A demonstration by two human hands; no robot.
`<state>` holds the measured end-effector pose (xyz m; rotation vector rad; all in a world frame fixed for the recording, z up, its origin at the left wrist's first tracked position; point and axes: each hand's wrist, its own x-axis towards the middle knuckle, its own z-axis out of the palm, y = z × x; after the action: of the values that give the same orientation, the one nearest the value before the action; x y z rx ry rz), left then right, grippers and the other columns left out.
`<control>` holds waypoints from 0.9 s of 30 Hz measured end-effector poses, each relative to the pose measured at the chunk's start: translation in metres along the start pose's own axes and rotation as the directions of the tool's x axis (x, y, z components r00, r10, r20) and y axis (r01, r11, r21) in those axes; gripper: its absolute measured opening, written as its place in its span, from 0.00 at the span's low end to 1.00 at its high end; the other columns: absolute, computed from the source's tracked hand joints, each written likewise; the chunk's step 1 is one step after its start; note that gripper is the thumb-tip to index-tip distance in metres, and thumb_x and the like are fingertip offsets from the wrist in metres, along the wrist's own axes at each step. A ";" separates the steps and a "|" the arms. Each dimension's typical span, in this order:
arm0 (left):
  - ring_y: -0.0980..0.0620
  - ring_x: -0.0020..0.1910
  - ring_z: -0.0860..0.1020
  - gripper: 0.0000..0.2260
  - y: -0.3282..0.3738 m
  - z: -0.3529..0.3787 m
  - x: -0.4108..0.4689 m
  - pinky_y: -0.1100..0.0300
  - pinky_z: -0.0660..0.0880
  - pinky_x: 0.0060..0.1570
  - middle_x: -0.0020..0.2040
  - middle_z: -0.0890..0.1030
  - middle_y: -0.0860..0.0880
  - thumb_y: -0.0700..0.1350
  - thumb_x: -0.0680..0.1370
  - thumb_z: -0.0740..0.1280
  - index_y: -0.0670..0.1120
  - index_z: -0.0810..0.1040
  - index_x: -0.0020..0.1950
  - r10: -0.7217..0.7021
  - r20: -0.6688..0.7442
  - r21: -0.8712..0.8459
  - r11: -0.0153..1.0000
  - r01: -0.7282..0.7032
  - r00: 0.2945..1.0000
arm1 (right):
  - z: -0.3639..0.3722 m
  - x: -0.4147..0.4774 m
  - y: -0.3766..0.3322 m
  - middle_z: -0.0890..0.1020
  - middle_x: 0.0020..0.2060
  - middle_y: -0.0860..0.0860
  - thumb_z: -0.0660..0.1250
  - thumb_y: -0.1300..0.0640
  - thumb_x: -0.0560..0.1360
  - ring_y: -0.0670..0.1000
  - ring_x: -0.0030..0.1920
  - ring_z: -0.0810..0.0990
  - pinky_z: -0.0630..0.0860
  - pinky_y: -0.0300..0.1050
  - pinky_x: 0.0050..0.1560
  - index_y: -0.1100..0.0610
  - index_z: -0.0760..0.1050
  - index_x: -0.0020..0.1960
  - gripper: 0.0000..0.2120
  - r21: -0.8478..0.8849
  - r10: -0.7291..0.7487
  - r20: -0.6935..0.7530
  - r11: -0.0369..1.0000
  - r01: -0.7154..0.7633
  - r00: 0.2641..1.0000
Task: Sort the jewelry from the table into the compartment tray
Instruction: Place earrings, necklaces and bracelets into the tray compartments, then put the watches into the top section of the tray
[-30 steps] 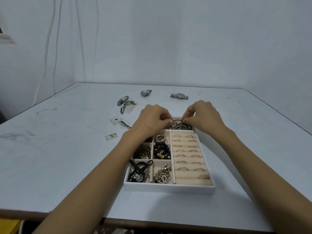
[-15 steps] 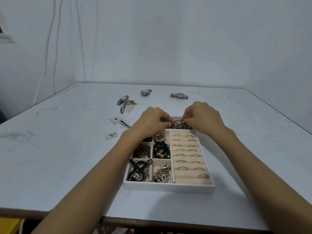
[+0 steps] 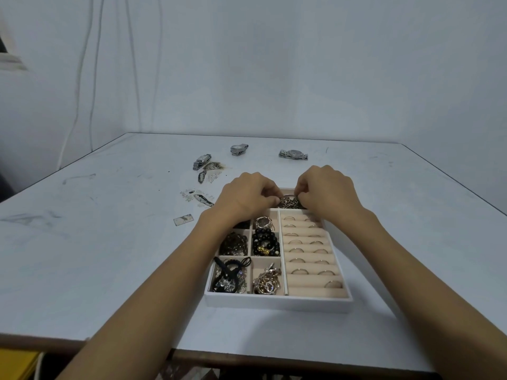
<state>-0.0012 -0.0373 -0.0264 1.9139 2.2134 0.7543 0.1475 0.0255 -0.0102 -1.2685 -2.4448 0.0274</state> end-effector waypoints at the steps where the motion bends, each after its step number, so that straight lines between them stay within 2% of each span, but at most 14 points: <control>1: 0.55 0.49 0.78 0.07 0.000 0.000 0.000 0.58 0.74 0.48 0.41 0.79 0.58 0.49 0.75 0.68 0.56 0.82 0.52 0.003 0.004 -0.005 1.000 -0.003 1.000 | 0.000 0.000 0.001 0.82 0.46 0.52 0.64 0.62 0.69 0.55 0.47 0.79 0.66 0.43 0.40 0.51 0.82 0.48 0.12 0.007 0.000 0.005 1.000 0.000 1.000; 5: 0.57 0.45 0.77 0.07 -0.005 -0.001 0.000 0.57 0.75 0.49 0.42 0.80 0.60 0.49 0.76 0.67 0.57 0.82 0.51 0.048 0.021 -0.025 0.999 -0.047 0.999 | -0.001 0.002 0.009 0.83 0.41 0.48 0.64 0.59 0.70 0.52 0.44 0.79 0.66 0.40 0.35 0.49 0.82 0.44 0.10 0.112 0.015 0.074 0.993 -0.024 0.997; 7: 0.59 0.40 0.75 0.05 -0.011 -0.004 0.001 0.57 0.75 0.46 0.40 0.80 0.59 0.49 0.75 0.67 0.56 0.82 0.48 0.050 -0.006 -0.072 0.996 -0.050 0.999 | -0.003 0.004 0.016 0.83 0.38 0.45 0.66 0.59 0.70 0.49 0.43 0.79 0.70 0.41 0.39 0.49 0.83 0.42 0.08 0.286 0.022 0.110 0.957 -0.053 0.994; 9: 0.58 0.40 0.75 0.04 -0.017 -0.011 0.003 0.58 0.74 0.46 0.41 0.80 0.58 0.48 0.76 0.67 0.55 0.82 0.46 0.017 -0.093 -0.151 0.988 -0.031 0.996 | -0.005 0.006 0.022 0.83 0.37 0.45 0.68 0.60 0.70 0.46 0.41 0.79 0.73 0.42 0.44 0.50 0.83 0.42 0.08 0.503 0.064 0.086 0.859 -0.099 0.994; 10: 0.56 0.41 0.76 0.04 -0.020 -0.015 0.003 0.58 0.74 0.47 0.42 0.81 0.56 0.47 0.76 0.67 0.54 0.82 0.46 -0.017 -0.146 -0.225 0.974 -0.017 0.989 | -0.005 0.007 0.024 0.84 0.36 0.46 0.68 0.62 0.70 0.46 0.38 0.79 0.74 0.40 0.44 0.52 0.83 0.42 0.07 0.594 0.100 0.065 0.796 -0.119 0.993; 12: 0.55 0.42 0.76 0.05 -0.030 -0.022 0.003 0.58 0.73 0.49 0.43 0.80 0.54 0.44 0.77 0.67 0.51 0.82 0.48 -0.114 -0.233 -0.396 0.918 0.012 0.966 | -0.001 0.011 0.029 0.83 0.37 0.49 0.67 0.63 0.71 0.46 0.32 0.75 0.72 0.30 0.34 0.55 0.83 0.43 0.07 0.701 0.168 0.049 0.697 -0.154 0.985; 13: 0.55 0.43 0.75 0.05 -0.038 -0.025 0.004 0.59 0.72 0.51 0.43 0.80 0.54 0.43 0.77 0.67 0.50 0.83 0.49 -0.174 -0.257 -0.453 0.891 0.041 0.950 | 0.002 0.014 0.031 0.82 0.38 0.49 0.67 0.63 0.71 0.47 0.31 0.74 0.70 0.29 0.28 0.56 0.82 0.44 0.06 0.723 0.199 0.066 0.666 -0.184 0.978; 15: 0.55 0.46 0.76 0.06 -0.057 -0.026 0.010 0.59 0.72 0.53 0.47 0.81 0.52 0.43 0.77 0.66 0.50 0.82 0.49 -0.305 -0.278 -0.486 0.863 0.141 0.911 | 0.010 0.024 0.038 0.81 0.41 0.51 0.67 0.63 0.73 0.48 0.30 0.73 0.67 0.33 0.25 0.59 0.81 0.46 0.05 0.734 0.266 0.136 0.620 -0.277 0.954; 18: 0.50 0.58 0.76 0.07 -0.089 -0.024 0.026 0.56 0.72 0.56 0.55 0.81 0.52 0.44 0.76 0.65 0.53 0.81 0.50 -0.447 -0.322 -0.384 0.867 0.317 0.834 | 0.017 0.047 0.045 0.78 0.41 0.58 0.67 0.64 0.73 0.50 0.29 0.70 0.62 0.35 0.24 0.68 0.77 0.51 0.09 0.759 0.363 0.230 0.514 -0.399 0.903; 22: 0.43 0.66 0.67 0.13 -0.119 -0.021 0.044 0.49 0.67 0.61 0.64 0.75 0.46 0.48 0.78 0.61 0.50 0.76 0.62 -0.492 -0.398 -0.156 0.868 0.471 0.774 | 0.025 0.087 0.048 0.74 0.42 0.59 0.68 0.62 0.72 0.52 0.29 0.67 0.63 0.41 0.28 0.70 0.74 0.55 0.15 0.752 0.443 0.256 0.467 -0.465 0.859; 25: 0.42 0.68 0.65 0.18 -0.131 -0.019 0.057 0.48 0.61 0.65 0.69 0.71 0.44 0.51 0.81 0.55 0.48 0.70 0.69 -0.499 -0.378 -0.143 0.864 0.483 0.780 | 0.038 0.112 0.050 0.73 0.41 0.58 0.67 0.58 0.70 0.55 0.34 0.70 0.68 0.46 0.34 0.60 0.70 0.43 0.07 0.689 0.491 0.214 0.537 -0.486 0.845; 27: 0.41 0.69 0.63 0.20 -0.136 -0.018 0.066 0.47 0.60 0.66 0.70 0.70 0.43 0.53 0.82 0.51 0.47 0.68 0.71 -0.499 -0.354 -0.082 0.859 0.506 0.791 | 0.045 0.126 0.050 0.73 0.40 0.56 0.65 0.54 0.70 0.55 0.37 0.71 0.69 0.48 0.40 0.57 0.65 0.37 0.10 0.611 0.510 0.183 0.611 -0.503 0.841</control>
<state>-0.1433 0.0103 -0.0555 1.1392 2.7740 1.0496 0.1063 0.1616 -0.0206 -1.5358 -1.7027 0.9321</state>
